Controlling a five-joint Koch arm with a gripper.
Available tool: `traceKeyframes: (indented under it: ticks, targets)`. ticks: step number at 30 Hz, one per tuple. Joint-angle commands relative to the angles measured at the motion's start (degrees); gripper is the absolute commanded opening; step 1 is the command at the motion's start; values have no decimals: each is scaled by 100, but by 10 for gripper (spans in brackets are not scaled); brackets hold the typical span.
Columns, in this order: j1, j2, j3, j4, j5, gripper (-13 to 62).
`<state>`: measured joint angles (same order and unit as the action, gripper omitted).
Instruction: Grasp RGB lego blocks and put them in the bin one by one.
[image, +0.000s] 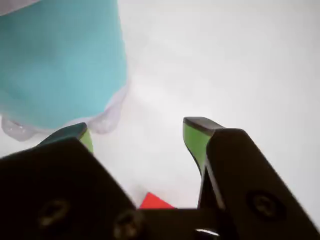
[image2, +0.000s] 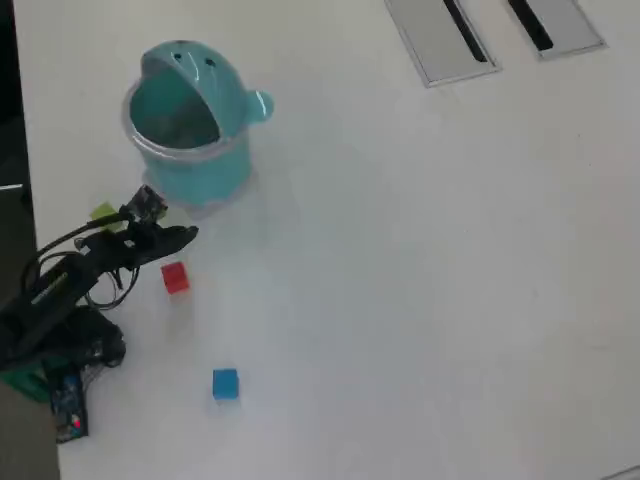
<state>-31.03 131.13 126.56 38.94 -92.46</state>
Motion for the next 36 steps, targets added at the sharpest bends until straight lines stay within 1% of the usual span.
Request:
traceKeyframes:
  ticks: [1,3,7,12,23,29,36]
  targets:
    - [-26,448,-114,0,-158,335]
    - [-18,448,-26,44,-237,336]
    - [44,448,123,738,-1002,336]
    - [62,448,562,905,-1213,337]
    - [79,413,1160,791,-2039,332]
    - [18,396,1573,466,-2241,333]
    - [35,229,1600,176,-2461,323]
